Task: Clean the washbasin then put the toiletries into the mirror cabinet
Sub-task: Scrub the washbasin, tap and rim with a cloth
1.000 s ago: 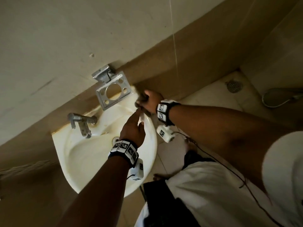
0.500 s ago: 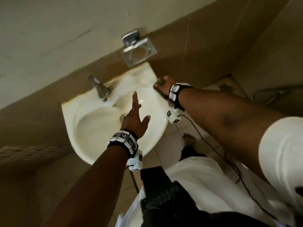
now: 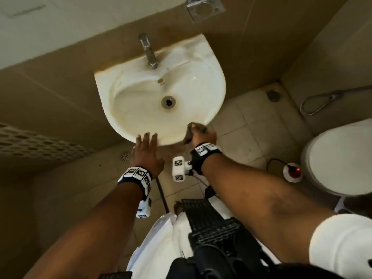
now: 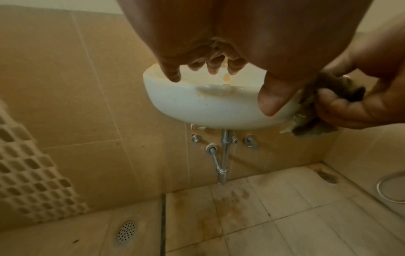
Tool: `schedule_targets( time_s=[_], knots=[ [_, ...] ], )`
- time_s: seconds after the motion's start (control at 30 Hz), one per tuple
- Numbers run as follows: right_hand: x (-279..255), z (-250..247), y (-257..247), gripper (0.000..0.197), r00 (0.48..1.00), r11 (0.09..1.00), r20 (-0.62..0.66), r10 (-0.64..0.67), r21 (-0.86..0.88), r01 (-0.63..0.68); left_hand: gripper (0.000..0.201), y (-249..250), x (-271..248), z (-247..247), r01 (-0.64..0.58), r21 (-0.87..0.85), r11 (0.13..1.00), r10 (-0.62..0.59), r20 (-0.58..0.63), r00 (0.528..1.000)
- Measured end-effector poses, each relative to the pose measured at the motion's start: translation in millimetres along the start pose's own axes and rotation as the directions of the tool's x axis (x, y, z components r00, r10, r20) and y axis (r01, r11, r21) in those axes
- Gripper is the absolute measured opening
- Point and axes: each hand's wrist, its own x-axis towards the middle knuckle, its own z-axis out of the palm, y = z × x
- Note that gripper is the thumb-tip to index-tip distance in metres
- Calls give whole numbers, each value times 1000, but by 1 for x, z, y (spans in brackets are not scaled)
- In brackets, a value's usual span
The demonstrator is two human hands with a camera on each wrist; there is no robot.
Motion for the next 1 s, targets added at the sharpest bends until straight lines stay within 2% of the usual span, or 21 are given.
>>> schedule_targets(
  time_s=[0.07,0.17,0.27,0.37,0.47,0.57,0.63,0.73,0.8,0.87,0.9,1.0],
  knots=[
    [-14,11,15,35,996,997,41,77,28,-78,100,-4,-4,3,21,23,1000,-21,10,1000],
    [-11,13,7,33,994,995,62,90,38,-92,102,-9,-4,3,56,-7,998,-56,31,998],
    [17,-1,-10,61,997,997,-27,68,-41,-69,100,-12,-4,3,94,-67,993,-92,40,995],
    [34,-10,-27,65,996,993,-88,0,-115,-10,98,-13,-2,4,111,-121,986,-110,13,994],
    [18,-7,-25,62,992,989,-123,-39,-146,21,95,-13,-6,4,130,-146,981,-128,23,992],
    [-8,18,6,58,997,988,-83,5,-155,-18,92,-19,-13,1,112,-183,977,-109,27,994],
    [-25,47,30,63,997,982,-47,59,-179,-67,88,-31,-11,1,94,-227,969,-84,54,995],
    [-56,98,54,78,990,932,49,135,-345,-110,79,-68,-8,-6,53,-309,950,-22,104,994],
    [-77,122,57,76,983,906,87,161,-408,-112,75,-96,-13,-13,87,-387,918,-52,101,994],
    [-96,142,58,69,981,895,136,136,-442,-63,83,-124,-26,-17,187,-436,880,-151,118,982],
    [-103,151,60,64,977,872,187,103,-490,2,84,-138,-31,-16,227,-441,869,-193,121,974],
    [-122,165,58,45,938,754,330,-102,-589,289,67,-153,-38,-7,214,-496,841,-199,84,976]
  ],
)
